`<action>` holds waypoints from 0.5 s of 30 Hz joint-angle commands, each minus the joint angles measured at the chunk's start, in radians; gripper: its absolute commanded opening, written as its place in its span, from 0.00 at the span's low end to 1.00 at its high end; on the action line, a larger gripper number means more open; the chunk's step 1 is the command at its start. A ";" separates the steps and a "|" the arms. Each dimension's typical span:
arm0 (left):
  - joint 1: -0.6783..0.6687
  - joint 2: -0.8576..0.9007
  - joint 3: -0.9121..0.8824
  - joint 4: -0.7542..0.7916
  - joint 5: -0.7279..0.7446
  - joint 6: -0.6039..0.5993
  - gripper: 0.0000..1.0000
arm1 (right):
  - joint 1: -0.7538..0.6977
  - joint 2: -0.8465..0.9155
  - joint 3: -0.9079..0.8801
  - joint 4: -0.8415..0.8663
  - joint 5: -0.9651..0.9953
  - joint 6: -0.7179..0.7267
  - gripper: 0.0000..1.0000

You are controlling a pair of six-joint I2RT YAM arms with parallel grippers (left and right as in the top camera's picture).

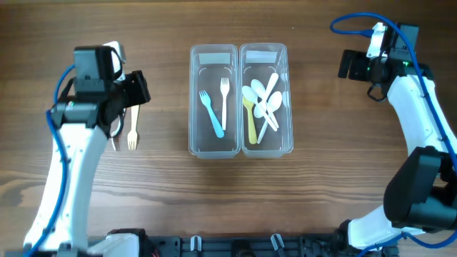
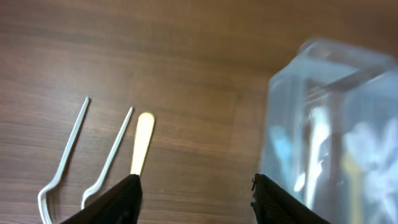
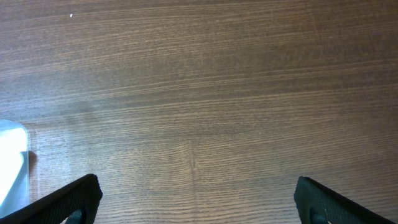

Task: Pack container
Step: 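Carry the light blue fork into the left container and release, then move the left gripper to the yellow fork and grasp it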

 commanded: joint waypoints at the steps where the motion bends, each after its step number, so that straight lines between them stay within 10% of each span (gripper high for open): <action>1: 0.005 0.131 -0.009 -0.017 -0.058 0.076 0.55 | 0.003 -0.015 0.002 0.001 0.003 -0.011 1.00; 15: 0.008 0.413 -0.014 -0.090 -0.165 0.076 0.43 | 0.003 -0.015 0.002 0.001 0.003 -0.011 1.00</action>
